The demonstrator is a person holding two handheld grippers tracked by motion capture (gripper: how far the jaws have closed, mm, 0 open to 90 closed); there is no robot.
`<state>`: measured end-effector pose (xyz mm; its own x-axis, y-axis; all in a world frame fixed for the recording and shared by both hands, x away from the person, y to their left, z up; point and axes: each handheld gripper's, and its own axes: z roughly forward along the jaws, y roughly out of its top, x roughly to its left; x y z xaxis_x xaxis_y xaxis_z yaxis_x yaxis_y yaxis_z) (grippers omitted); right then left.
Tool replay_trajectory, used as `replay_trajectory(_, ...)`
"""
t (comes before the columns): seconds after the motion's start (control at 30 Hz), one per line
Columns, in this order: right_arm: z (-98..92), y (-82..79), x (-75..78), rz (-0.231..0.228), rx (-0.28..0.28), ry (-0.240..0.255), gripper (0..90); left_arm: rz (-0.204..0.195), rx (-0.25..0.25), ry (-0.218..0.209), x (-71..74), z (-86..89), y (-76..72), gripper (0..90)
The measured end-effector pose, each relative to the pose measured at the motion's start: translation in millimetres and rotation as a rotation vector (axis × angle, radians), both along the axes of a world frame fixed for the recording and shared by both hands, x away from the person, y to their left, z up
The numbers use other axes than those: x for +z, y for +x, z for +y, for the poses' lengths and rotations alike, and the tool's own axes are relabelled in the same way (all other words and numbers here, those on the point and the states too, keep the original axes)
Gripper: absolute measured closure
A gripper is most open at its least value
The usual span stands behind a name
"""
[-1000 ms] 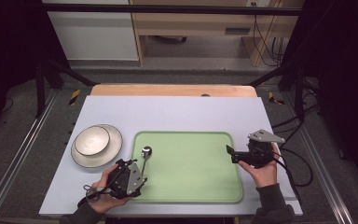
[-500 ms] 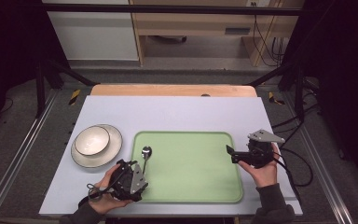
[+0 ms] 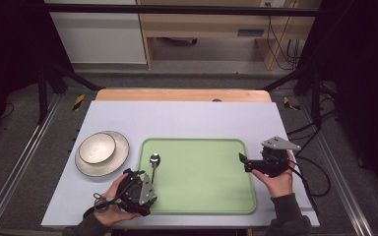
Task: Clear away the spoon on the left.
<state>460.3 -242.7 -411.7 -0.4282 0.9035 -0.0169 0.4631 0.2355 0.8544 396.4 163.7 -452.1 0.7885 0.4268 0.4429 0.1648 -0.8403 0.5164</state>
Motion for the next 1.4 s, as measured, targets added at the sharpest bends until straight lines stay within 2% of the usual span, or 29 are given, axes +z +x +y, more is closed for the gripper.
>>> replay_trajectory(0.43, 0.0, -0.1, 0.3, 0.001, -0.003, -0.001, 2.3, 0.021, -0.018, -0.002, 0.2, -1.2, -2.7, 8.8)
replay_trajectory(0.67, 0.1, 0.1, 0.0, 0.001, -0.002, -0.003, 2.3, 0.032, -0.027, -0.019, 2.4, -1.1, -3.4, 8.3)
replay_trajectory(0.8, 0.0, 0.1, 0.0, 0.001, -0.001, -0.003, 2.3, 0.037, -0.027, -0.043, 4.3, 0.1, -4.0, 8.4)
replay_trajectory(1.03, 0.2, 0.2, -0.1, 0.000, -0.001, -0.004, 2.3, 0.038, -0.031, -0.043, 4.9, -0.7, -4.7, 8.4)
replay_trajectory(1.23, 0.6, 0.3, -0.2, 0.002, -0.001, -0.002, 2.3, 0.051, -0.033, -0.077, 9.0, 1.9, -4.0, 8.6)
replay_trajectory(1.4, 1.2, -0.2, 0.3, 0.008, -0.001, 0.003, 2.2, 0.052, -0.039, -0.068, 7.6, -0.6, -4.9, 8.3)
